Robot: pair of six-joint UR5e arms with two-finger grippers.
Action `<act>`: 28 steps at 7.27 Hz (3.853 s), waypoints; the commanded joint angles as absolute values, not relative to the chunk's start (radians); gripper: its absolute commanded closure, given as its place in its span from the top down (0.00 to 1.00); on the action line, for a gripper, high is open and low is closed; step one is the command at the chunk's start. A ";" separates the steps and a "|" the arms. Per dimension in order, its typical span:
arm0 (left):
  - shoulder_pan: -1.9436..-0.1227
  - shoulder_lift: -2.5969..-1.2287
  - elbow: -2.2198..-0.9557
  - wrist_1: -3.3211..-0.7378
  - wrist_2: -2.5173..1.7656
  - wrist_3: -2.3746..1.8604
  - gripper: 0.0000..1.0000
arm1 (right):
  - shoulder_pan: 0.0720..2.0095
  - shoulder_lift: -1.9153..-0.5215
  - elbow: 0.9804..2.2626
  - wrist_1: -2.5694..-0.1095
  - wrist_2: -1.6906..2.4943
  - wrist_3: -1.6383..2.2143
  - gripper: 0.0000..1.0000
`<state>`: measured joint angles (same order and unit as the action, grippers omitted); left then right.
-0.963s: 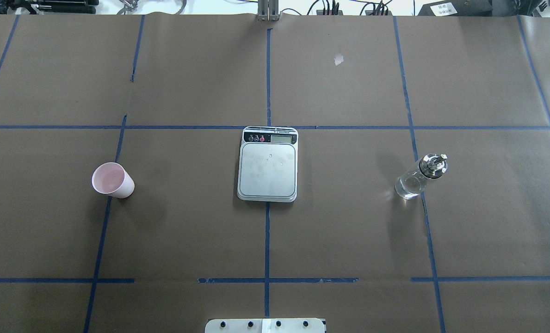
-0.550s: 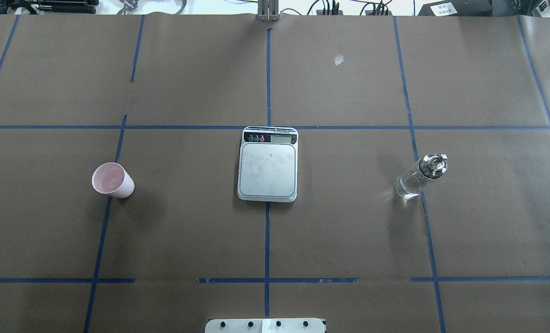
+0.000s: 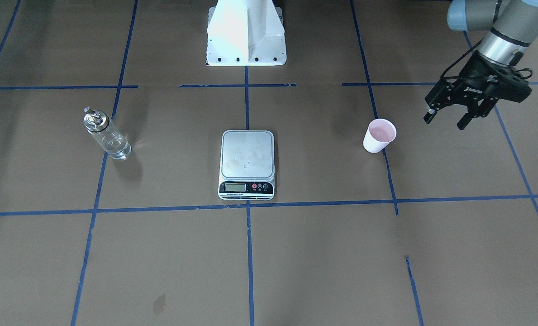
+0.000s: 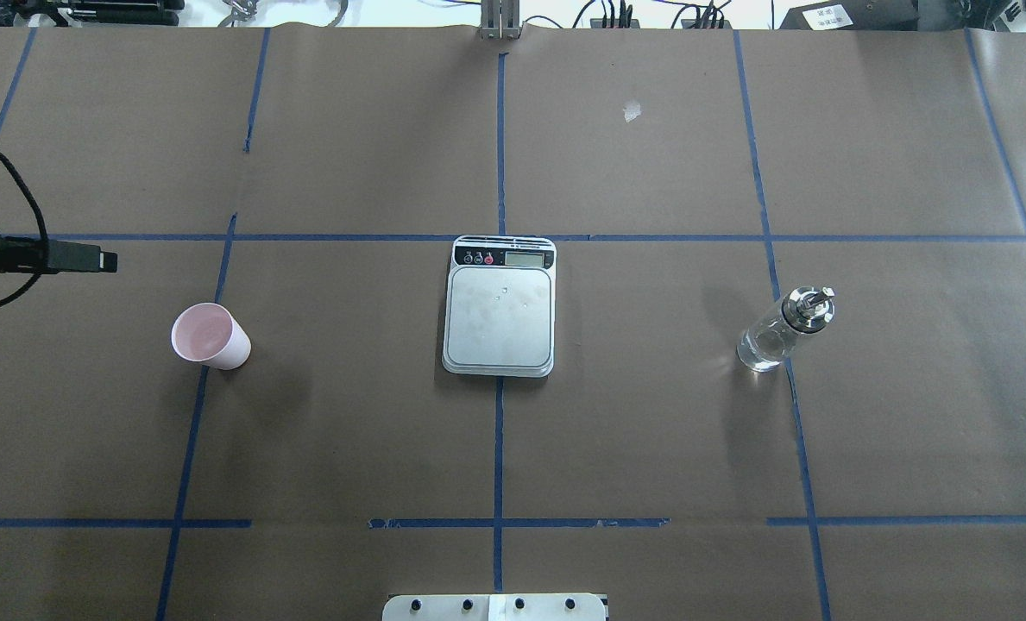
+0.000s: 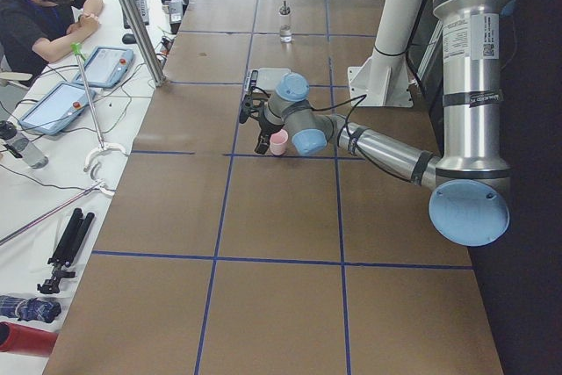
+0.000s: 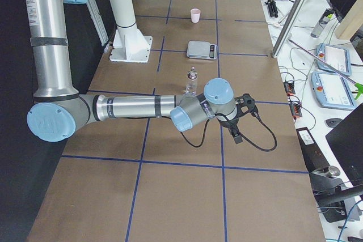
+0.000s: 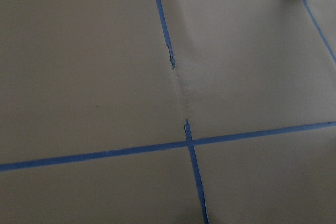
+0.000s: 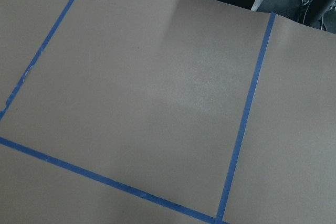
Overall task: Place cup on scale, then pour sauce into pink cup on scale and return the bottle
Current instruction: 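Reach the left gripper to the pink cup and grasp its rim, then carry the pink cup with the left gripper onto the scale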
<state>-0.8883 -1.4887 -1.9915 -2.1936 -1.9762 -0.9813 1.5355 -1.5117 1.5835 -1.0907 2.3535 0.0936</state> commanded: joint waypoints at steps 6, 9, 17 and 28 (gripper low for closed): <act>-0.672 -1.548 -1.961 -2.077 -1.847 -1.097 0.45 | 1.536 -1.523 1.585 -1.091 2.355 0.094 1.00; -0.669 -1.591 -1.919 -2.077 -1.845 -1.097 0.17 | 1.536 -1.526 1.585 -1.089 2.355 0.094 1.00; -0.672 -2.076 -1.956 -1.532 -1.859 -1.092 0.00 | 1.537 -1.542 1.586 -1.057 2.355 0.095 1.00; -0.569 -2.378 -1.632 -1.598 -1.855 -1.200 0.11 | 1.537 -1.549 1.592 -1.057 2.356 0.100 1.00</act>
